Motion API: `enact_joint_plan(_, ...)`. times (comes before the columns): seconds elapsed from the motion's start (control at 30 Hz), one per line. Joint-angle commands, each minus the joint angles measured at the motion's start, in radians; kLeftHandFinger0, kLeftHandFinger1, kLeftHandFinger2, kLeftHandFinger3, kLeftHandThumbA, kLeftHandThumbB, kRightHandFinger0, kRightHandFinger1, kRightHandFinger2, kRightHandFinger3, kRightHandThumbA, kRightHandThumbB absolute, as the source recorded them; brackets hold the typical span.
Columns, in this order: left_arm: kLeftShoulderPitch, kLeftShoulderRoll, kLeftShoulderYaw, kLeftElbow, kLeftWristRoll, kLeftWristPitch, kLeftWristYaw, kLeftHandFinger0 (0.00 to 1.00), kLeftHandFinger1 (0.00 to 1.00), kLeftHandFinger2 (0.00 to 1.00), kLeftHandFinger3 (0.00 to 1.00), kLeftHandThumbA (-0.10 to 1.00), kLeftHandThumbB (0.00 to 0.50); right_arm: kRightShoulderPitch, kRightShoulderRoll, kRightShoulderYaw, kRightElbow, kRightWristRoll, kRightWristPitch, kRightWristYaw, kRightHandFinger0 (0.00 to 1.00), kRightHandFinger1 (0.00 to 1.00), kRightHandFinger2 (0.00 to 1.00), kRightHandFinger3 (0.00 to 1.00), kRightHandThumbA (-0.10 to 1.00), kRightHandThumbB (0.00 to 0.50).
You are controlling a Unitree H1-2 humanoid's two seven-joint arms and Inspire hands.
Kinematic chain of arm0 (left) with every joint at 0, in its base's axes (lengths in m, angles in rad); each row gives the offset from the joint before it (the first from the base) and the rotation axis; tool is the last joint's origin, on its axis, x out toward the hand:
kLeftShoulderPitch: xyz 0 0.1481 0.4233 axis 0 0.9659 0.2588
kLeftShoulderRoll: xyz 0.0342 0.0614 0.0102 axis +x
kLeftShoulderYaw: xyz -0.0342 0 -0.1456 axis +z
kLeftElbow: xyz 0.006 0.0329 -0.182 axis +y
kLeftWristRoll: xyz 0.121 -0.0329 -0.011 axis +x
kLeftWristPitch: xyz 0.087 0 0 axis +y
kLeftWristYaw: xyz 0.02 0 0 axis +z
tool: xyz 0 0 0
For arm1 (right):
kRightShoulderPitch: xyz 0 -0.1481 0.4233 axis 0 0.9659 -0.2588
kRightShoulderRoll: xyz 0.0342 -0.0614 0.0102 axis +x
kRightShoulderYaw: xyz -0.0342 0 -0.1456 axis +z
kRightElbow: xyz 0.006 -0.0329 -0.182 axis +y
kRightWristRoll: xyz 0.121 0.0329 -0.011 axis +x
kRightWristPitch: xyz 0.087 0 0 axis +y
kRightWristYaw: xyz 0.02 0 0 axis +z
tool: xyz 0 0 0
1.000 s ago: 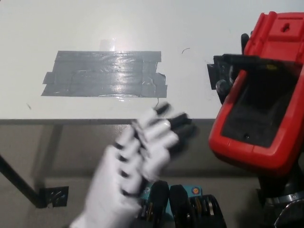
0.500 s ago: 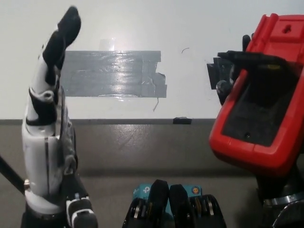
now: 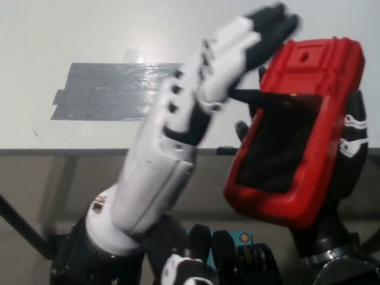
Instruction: The robot first picks the multimeter with right hand and then unfolds the black stand on the back of it using left hand
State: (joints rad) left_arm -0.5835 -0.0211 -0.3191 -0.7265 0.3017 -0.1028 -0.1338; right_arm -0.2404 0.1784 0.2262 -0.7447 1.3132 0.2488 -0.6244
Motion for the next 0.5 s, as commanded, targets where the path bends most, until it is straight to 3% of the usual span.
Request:
enact_joint_plan(0.0, -0.003, 0.0, -0.014, -0.018, -0.05, 0.043, -0.056, 1.0, 1.0, 1.0, 1.0, 1.0, 0.4, -0.016, 0.023, 0.019, -0.01, -0.017, -0.01, 0.041, 0.0, 0.18, 0.64, 1.0, -0.1, 0.123)
enact_joint_plan(0.13, 0.015, -0.007, -0.019, -0.019, -0.034, 0.034, -0.061, 1.0, 1.0, 1.0, 1.0, 1.0, 0.39, -0.018, 0.015, 0.014, 0.0, -0.007, -0.021, 0.079, 0.0, 0.22, 0.7, 1.0, -0.1, 0.101)
enact_joint_plan(0.17, 0.018, -0.007, -0.018, -0.02, -0.036, 0.035, -0.064, 1.0, 1.0, 1.0, 1.0, 1.0, 0.388, -0.017, 0.012, 0.013, 0.002, -0.006, -0.021, 0.082, 0.0, 0.22, 0.7, 0.96, -0.1, 0.105)
enact_joint_plan(0.23, 0.03, -0.008, -0.012, -0.031, -0.022, 0.052, -0.071, 1.0, 1.0, 1.0, 1.0, 1.0, 0.452, -0.02, 0.007, 0.011, 0.004, -0.01, -0.019, 0.086, 0.0, 0.2, 0.7, 0.87, -0.1, 0.104)
enact_joint_plan(0.27, 0.028, 0.004, -0.001, -0.032, 0.003, 0.036, -0.073, 1.0, 1.0, 1.0, 1.0, 1.0, 0.46, -0.022, 0.008, 0.009, 0.002, -0.022, -0.018, 0.079, 0.0, 0.18, 0.68, 0.83, -0.1, 0.12)
enact_joint_plan(0.37, 0.023, 0.021, 0.03, -0.019, 0.124, -0.034, -0.06, 1.0, 1.0, 1.0, 1.0, 1.0, 0.46, -0.03, 0.005, 0.003, -0.008, -0.02, -0.019, 0.07, 0.0, 0.13, 0.62, 0.87, -0.1, 0.12)
enact_joint_plan(0.47, 0.01, 0.034, 0.059, 0.0, 0.162, -0.093, -0.034, 1.0, 1.0, 1.0, 1.0, 1.0, 0.495, -0.033, 0.006, -0.004, -0.014, -0.007, -0.028, 0.075, 0.0, 0.19, 0.63, 0.97, -0.1, 0.126)
